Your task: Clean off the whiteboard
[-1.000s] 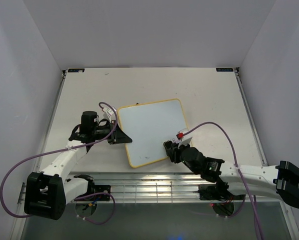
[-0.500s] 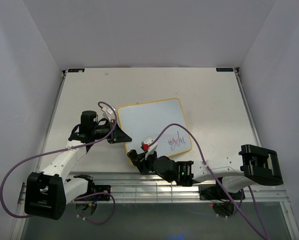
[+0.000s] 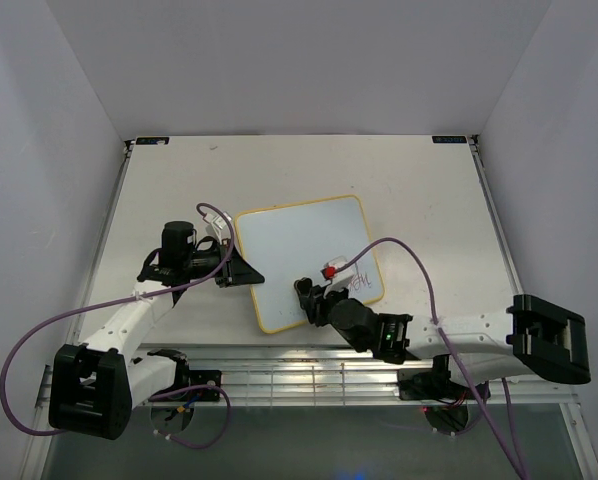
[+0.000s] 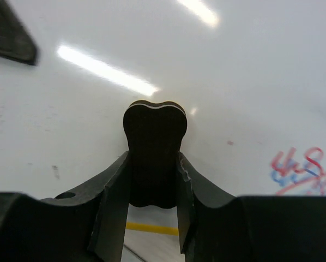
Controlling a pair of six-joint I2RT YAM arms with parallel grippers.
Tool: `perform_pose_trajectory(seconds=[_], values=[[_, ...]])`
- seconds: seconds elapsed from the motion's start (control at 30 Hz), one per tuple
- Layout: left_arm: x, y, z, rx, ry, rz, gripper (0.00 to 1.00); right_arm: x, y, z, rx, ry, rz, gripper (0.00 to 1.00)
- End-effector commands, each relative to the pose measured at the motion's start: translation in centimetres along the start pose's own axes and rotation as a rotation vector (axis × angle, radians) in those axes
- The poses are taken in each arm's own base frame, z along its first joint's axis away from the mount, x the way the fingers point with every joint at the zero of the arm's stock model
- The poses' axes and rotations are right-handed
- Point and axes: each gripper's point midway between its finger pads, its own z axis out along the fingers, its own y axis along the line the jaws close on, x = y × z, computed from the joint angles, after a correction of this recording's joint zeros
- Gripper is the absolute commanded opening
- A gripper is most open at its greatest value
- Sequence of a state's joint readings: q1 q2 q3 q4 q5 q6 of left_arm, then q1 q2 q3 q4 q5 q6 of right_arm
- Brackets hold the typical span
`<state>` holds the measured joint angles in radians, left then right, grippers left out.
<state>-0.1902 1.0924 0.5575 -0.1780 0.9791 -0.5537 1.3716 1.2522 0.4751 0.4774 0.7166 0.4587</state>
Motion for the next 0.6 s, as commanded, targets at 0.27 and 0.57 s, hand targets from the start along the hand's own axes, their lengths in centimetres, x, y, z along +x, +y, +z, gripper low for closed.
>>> perform_pose_trajectory(seconds=[0.27, 0.57], values=[[-0.7, -2.5, -0.4, 0.091, -0.001, 0.094, 0.00, 0.6, -4.2, -0.9, 0.116, 0.031, 0.025, 0.08], [-0.6, -2.5, -0.4, 0.089, -0.007, 0.090, 0.00, -1.4, 6.6, 0.2, -0.120, -0.005, 0.018, 0.08]])
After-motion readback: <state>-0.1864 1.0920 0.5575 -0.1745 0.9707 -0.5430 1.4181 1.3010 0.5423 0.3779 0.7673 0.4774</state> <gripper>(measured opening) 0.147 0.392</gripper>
